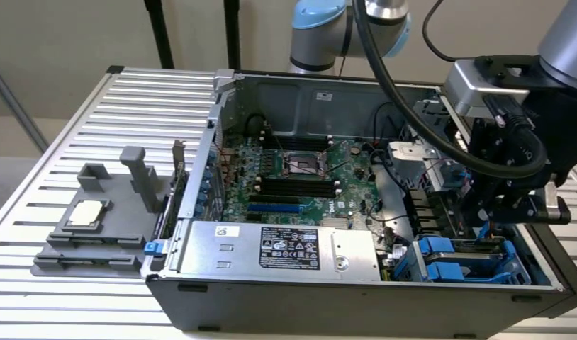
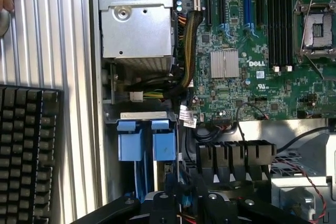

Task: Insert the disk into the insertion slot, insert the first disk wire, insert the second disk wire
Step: 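Insert the second disk wire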

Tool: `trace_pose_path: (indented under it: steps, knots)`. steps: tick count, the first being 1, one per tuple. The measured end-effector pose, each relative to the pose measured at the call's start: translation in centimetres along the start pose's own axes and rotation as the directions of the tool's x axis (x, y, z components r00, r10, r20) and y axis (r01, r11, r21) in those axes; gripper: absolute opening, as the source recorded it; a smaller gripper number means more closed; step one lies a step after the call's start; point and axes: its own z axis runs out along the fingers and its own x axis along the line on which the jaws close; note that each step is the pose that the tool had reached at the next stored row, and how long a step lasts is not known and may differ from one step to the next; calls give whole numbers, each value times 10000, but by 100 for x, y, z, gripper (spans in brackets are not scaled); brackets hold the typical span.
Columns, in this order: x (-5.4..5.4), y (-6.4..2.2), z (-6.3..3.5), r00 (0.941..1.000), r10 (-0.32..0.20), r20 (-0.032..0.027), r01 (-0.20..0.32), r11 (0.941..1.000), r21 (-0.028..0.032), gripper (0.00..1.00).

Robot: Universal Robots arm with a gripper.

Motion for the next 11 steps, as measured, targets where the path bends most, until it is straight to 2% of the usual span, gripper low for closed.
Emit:
trace_pose_path:
  steps: [11]
  knots:
    - [1,-5,70,10000,0,-6,0,10000,0,24]
